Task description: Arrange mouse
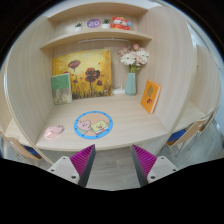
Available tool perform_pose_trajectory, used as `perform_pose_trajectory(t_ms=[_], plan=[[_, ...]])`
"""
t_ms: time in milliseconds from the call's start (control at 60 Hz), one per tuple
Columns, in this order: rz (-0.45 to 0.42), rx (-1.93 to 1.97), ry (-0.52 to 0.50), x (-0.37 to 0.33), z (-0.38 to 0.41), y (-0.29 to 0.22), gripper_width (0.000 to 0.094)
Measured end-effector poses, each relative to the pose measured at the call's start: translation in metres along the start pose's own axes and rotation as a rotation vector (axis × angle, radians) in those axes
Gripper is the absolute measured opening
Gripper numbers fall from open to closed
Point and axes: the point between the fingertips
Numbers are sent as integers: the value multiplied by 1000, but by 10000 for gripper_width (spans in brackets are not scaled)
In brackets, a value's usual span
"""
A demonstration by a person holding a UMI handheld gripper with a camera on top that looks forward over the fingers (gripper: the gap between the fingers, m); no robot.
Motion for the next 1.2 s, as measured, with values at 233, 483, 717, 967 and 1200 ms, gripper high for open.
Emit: perform_pose_trajectory(t_ms=[233,483,717,967,1200], plan=[[126,-44,-144,35,140,71,719],[163,-62,-282,88,275,76,725],[168,-47,-319,149,344,58,720],[158,-58,-279,207,367,28,721],[172,-84,-280,245,386,12,718]])
Point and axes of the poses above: the point between the fingertips, and its own axes, seen from behind it with the camera up: z to the left, y down, x forward, the way the camera looks, and after that the axes turned 4 degrees about -z, right-handed
